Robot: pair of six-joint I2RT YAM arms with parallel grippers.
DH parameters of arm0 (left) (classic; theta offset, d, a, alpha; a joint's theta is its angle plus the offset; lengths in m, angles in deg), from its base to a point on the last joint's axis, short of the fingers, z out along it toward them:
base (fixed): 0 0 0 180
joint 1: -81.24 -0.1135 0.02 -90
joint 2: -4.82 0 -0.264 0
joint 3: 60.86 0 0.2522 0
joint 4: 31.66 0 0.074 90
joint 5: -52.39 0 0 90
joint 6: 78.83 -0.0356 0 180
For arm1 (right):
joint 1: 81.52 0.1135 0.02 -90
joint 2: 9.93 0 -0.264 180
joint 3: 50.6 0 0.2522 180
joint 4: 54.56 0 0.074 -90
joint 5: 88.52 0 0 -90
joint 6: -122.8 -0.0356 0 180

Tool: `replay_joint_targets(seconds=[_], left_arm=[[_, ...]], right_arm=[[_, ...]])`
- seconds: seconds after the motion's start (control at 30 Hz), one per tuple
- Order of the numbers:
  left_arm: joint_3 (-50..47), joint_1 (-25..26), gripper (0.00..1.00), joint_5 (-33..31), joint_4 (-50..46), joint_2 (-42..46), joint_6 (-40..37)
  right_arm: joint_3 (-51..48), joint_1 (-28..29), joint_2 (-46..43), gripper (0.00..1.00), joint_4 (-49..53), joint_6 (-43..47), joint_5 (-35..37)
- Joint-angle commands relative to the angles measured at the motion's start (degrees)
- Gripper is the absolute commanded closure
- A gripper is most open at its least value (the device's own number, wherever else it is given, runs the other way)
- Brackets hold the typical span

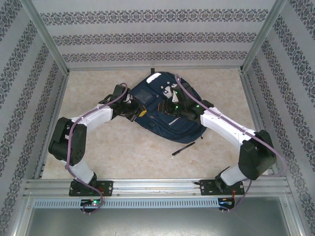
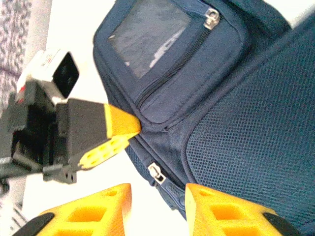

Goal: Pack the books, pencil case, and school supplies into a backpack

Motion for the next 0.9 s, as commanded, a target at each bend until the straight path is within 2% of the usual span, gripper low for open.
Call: replay_joint_targets(seconds=[0.0, 0.27, 0.4, 0.5, 0.6, 0.87], left_arm=[[1.5, -0.2, 1.0, 2.2, -2.7, 2.8, -1.1], [2.4, -0.1, 1.0, 2.9, -2.7, 2.0, -1.1], [2.8, 0.0, 1.0, 3.6, -2.9, 1.7, -1.3], [2.9, 0.0, 1.0, 4.0, -3.3, 1.5, -2.0], [2.8, -0.1, 1.0, 4.1, -3.4, 1.4, -2.2], [3.3, -0.1, 1.0, 4.8, -3.4, 1.0, -2.4]], right_arm=[[6.1, -0.1, 1.4, 0.62, 10.2, 18.2, -1.5], [13.2, 3.7, 10.1, 0.56, 20.8, 11.3, -6.5], [17.9, 6.5, 14.8, 0.56, 26.9, 18.3, -3.2], [19.4, 7.6, 16.3, 0.55, 27.7, 30.5, -0.3], [20.8, 7.4, 17.6, 0.55, 28.5, 38.4, 2.9], [22.9, 6.9, 19.7, 0.55, 29.2, 45.0, 5.6]])
